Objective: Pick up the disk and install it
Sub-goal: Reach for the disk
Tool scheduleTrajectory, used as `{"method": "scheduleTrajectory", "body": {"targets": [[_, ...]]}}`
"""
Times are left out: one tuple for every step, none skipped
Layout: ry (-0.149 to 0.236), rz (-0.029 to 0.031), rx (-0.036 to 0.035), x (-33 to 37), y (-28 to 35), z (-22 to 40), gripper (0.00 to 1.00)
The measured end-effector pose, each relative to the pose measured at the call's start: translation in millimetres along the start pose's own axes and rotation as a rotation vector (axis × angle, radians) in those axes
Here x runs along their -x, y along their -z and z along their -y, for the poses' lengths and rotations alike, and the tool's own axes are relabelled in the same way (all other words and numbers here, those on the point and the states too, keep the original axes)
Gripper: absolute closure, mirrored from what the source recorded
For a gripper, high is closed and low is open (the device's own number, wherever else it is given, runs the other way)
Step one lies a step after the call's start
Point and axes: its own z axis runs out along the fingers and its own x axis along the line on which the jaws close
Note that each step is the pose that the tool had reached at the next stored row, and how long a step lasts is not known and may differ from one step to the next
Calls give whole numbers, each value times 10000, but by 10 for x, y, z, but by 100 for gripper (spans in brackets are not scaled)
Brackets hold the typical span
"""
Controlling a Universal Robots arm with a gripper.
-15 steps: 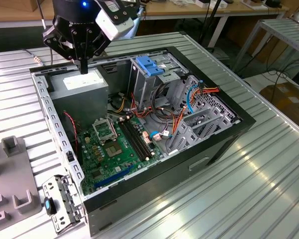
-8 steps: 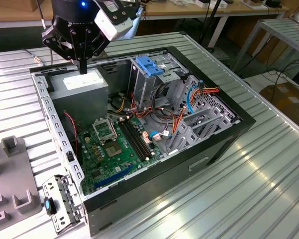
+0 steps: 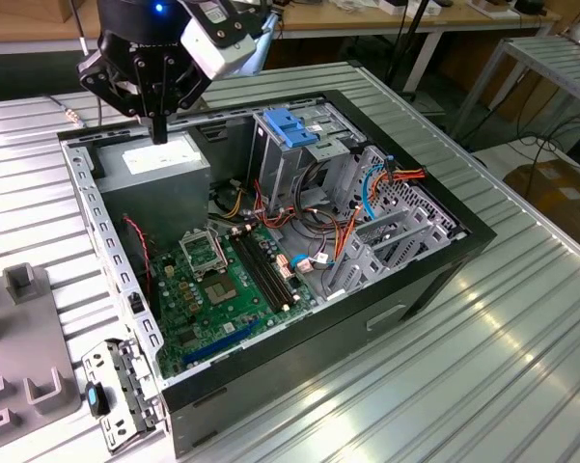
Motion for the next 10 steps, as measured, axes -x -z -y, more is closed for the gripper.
{"method": "scheduleTrajectory", "body": {"targets": [[0,-1,-1,-2,0,0,89],[0,0,0,-5,0,0,89],[0,-1,-1,-7,1,1,89],[0,-1,0,-8,0,1,89],[0,0,-1,-11,1,1,89],[0,-1,-1,-13,1,1,89],[0,-1,0,-16,1,1,89],[0,-1,0,-18,1,1,89],[0,-1,-1,-23,1,2,89],[0,-1,0,-26,1,2,89]]}}
